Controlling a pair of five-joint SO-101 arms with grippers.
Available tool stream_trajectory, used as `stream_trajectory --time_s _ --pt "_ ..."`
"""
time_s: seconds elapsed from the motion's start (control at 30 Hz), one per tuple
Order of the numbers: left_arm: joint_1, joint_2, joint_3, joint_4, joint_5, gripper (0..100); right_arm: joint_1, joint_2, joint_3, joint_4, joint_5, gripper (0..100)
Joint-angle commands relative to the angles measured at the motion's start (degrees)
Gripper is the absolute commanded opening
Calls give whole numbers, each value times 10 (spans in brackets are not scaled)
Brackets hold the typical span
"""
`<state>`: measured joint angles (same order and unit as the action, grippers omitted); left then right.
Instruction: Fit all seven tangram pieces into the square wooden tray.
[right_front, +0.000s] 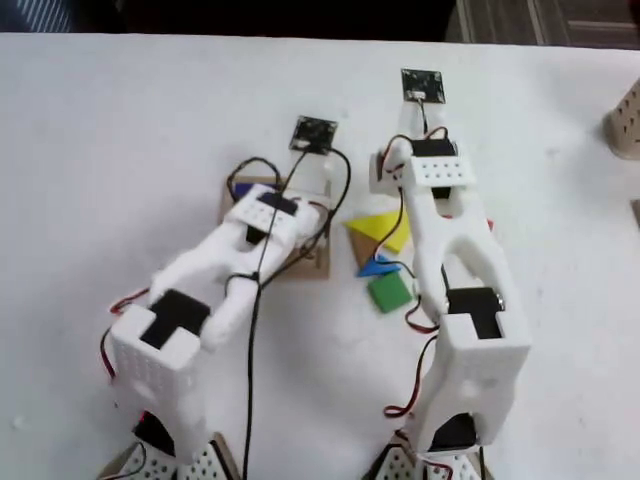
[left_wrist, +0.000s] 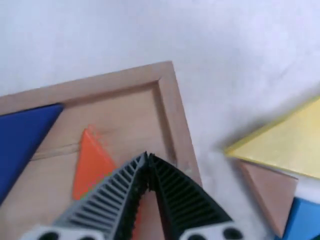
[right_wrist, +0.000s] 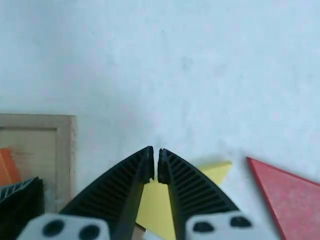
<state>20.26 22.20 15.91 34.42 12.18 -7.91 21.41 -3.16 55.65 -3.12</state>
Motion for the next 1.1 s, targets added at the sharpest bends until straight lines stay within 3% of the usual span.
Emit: stream_trajectory --time_s 0.0,0.17,0.47,1.07 --pt "-14 -5 -33 48 -1 21 5 -5 -27 4 -4 20" --pt "-52 -16 -35 103 -3 21 3 -5 -27 4 -4 20" --pt "-116 -98 14 110 -5 22 4 -6 -27 4 -4 21" --pt "-100 -164 62 103 -6 21 2 -5 -27 4 -4 21"
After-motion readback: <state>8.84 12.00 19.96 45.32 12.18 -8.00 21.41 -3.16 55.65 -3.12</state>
